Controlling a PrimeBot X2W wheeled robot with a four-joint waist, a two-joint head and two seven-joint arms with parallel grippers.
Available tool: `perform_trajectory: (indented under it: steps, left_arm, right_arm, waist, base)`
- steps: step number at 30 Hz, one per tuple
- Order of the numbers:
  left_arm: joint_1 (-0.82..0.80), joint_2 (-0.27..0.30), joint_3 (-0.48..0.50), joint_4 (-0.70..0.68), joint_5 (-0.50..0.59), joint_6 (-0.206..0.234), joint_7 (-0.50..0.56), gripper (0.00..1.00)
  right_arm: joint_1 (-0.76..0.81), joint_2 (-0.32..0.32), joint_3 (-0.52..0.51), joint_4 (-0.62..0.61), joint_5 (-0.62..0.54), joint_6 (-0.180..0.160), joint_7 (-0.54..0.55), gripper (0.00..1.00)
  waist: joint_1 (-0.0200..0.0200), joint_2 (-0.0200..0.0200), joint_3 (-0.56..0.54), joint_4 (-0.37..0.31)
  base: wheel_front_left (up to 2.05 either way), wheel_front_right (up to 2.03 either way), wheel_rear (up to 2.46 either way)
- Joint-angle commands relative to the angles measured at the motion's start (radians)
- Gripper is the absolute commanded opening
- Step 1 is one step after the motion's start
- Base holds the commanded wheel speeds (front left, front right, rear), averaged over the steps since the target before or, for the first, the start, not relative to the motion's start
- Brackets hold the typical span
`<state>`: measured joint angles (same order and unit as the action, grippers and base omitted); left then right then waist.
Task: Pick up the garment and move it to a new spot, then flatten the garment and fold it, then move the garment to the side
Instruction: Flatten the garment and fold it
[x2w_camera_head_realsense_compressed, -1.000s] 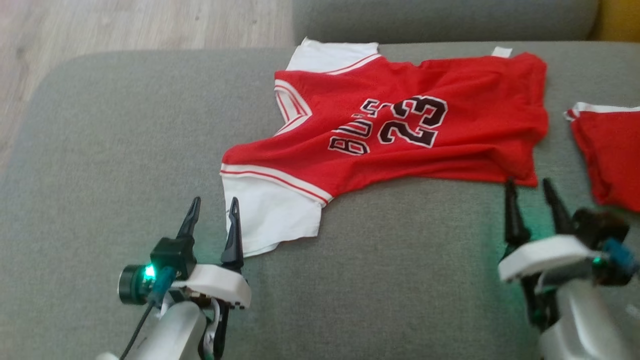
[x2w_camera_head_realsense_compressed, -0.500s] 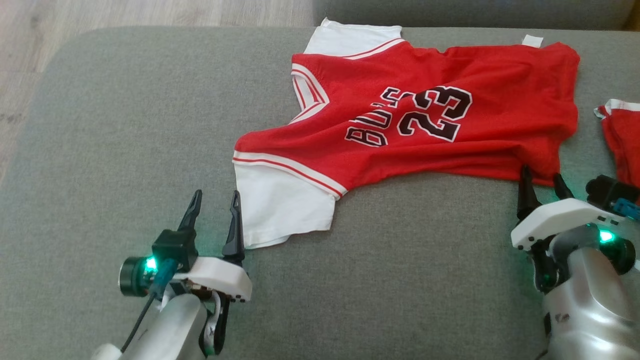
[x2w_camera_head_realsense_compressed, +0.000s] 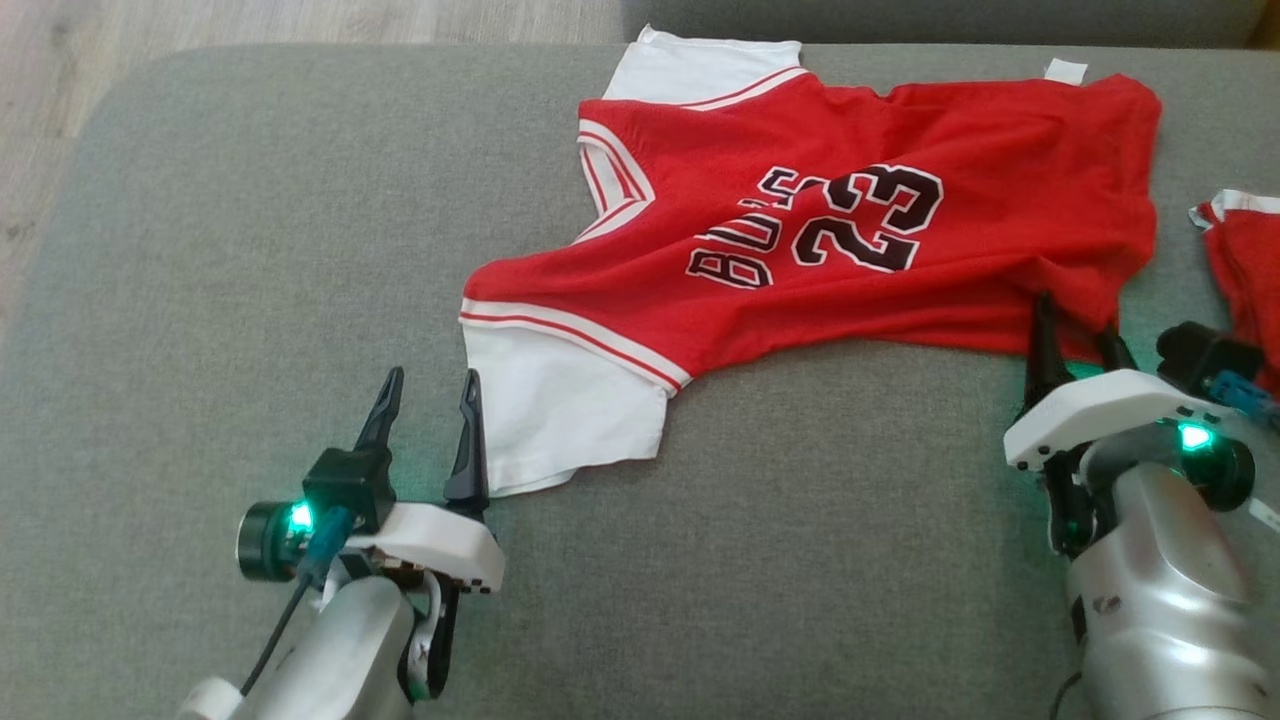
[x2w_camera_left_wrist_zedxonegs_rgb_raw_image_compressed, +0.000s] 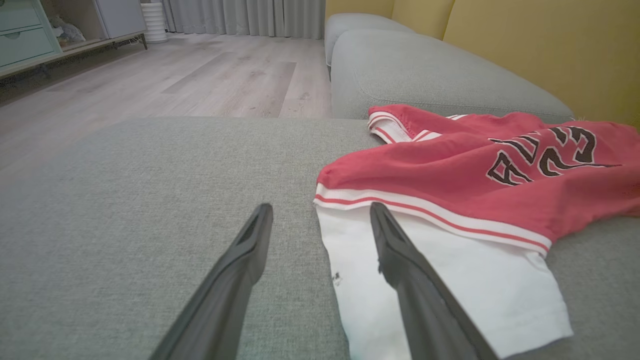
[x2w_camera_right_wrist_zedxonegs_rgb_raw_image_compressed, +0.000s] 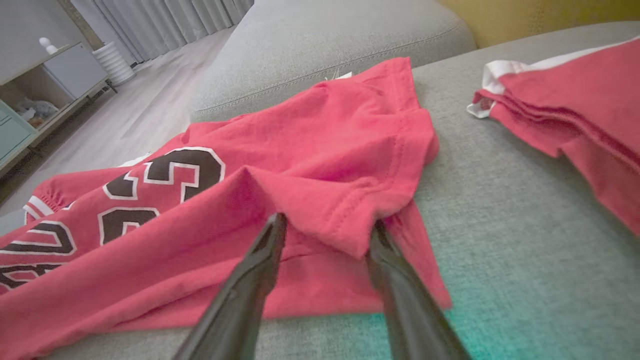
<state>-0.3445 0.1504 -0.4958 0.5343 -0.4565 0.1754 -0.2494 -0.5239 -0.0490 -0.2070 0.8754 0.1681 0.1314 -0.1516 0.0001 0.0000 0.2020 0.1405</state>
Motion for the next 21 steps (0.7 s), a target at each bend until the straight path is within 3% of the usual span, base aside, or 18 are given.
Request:
perform_trajectory:
  steps: [1, 11, 21]
  left_arm:
    - [-0.040, 0.019, 0.027, -0.021, 0.006, 0.003, -0.012, 1.00]
    - [-0.023, 0.027, 0.028, -0.012, -0.002, 0.008, -0.012, 1.00]
    - [0.028, 0.035, 0.032, -0.013, -0.016, 0.018, -0.012, 1.00]
  right_arm:
    - [-0.035, -0.001, 0.031, -0.020, -0.007, -0.001, -0.021, 0.00]
    - [-0.010, -0.001, 0.084, -0.043, -0.037, -0.001, -0.075, 0.00]
    - [0.149, -0.001, 0.163, -0.206, -0.020, -0.001, -0.057, 0.00]
  waist:
    - [-0.0001, 0.0000, -0.002, -0.002]
    - [-0.0001, 0.0000, -0.053, -0.038]
    - [-0.0001, 0.0000, -0.142, -0.100]
  base:
    - [0.00, 0.00, 0.00]
    - [0.00, 0.00, 0.00]
    - [0.00, 0.00, 0.00]
